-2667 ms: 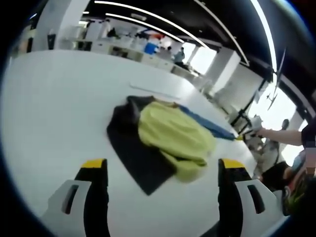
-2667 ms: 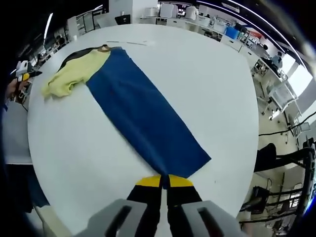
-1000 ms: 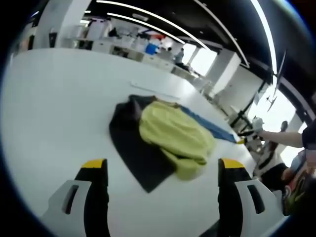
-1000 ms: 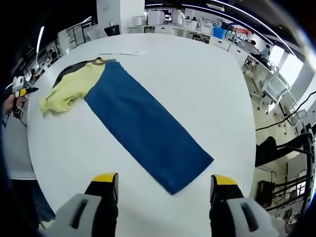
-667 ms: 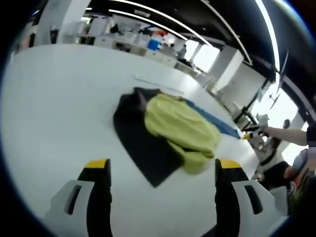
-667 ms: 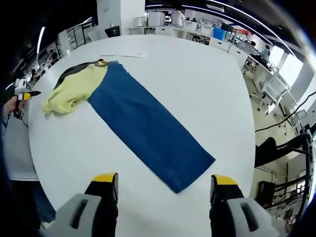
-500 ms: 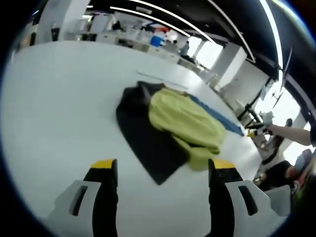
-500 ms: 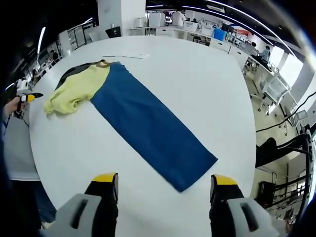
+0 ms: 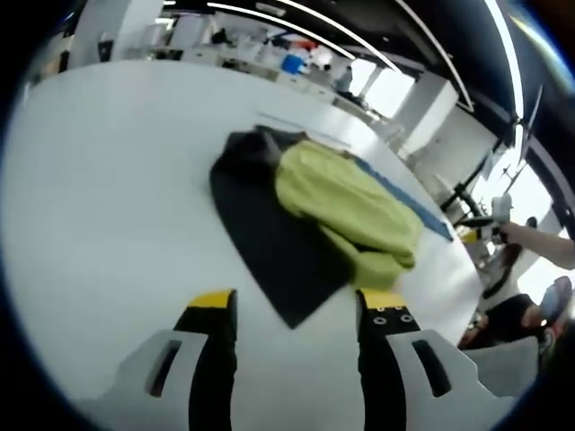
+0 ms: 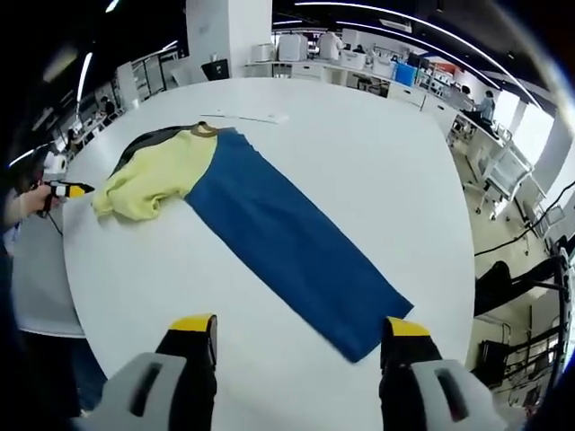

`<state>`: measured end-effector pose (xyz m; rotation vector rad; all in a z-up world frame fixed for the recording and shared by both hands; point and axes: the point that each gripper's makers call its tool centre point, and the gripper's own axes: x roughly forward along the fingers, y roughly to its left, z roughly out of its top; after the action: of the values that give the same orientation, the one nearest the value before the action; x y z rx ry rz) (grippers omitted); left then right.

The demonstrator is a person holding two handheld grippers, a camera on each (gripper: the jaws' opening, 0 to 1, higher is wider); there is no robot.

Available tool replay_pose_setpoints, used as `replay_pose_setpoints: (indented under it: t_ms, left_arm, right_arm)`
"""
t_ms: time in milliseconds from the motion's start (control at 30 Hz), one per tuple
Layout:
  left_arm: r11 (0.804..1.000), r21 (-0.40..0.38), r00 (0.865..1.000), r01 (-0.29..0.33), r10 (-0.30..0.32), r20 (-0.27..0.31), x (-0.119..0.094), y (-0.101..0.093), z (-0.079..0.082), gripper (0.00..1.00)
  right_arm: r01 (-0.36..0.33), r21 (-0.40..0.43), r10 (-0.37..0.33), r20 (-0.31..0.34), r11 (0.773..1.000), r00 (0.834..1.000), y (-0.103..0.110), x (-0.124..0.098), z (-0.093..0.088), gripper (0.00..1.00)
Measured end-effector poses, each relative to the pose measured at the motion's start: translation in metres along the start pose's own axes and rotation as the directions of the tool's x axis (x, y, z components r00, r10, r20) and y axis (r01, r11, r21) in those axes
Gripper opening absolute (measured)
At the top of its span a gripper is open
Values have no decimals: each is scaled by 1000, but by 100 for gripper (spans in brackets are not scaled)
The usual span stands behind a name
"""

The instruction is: Fold the garment on the visible template until the final outline fits inside the template.

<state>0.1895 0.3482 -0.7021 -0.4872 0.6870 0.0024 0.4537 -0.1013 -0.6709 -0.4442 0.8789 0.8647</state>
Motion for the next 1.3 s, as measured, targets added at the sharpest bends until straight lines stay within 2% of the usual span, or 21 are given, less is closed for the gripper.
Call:
replay_pose_setpoints:
  t_ms: [200, 267, 667, 867, 1033, 1233, 1267, 1300]
  left_arm:
    - [1000, -13, 1000, -6, 6, -6, 2, -1, -3, 40]
    - [1000, -17, 1000, -15, 14, -14, 2, 2, -6, 37]
    - [999, -27, 999, -24, 23, -37, 6, 9, -10, 32]
    - [1000, -12, 998, -29, 28, -58, 11, 7, -12, 26]
    - [1000, -9, 997, -30, 29, -66, 13, 6, -15, 17]
    - [998, -2, 996, -65, 65, -59, 14, 13, -15, 7]
    - [997, 10, 995, -73, 73, -62, 14, 13, -15, 4]
    - [995, 67, 994, -80, 85, -66, 13, 14, -16, 3]
  right_arm:
    - [-60, -12, 61, 67, 998, 996, 28, 1, 24, 73]
    - [-89, -29, 92, 106, 996, 990, 42, 1, 38, 73]
    - [-211, -91, 224, 168, 973, 960, 100, 4, 71, 73]
    - [-244, -119, 262, 176, 962, 949, 118, 2, 77, 73]
    - [-247, -120, 265, 175, 962, 948, 122, -2, 76, 72]
    - [-237, -109, 253, 171, 965, 952, 123, -9, 68, 72]
    - [-236, -107, 251, 172, 966, 952, 124, -10, 67, 72]
    - [-233, -100, 248, 173, 967, 953, 124, -11, 66, 72]
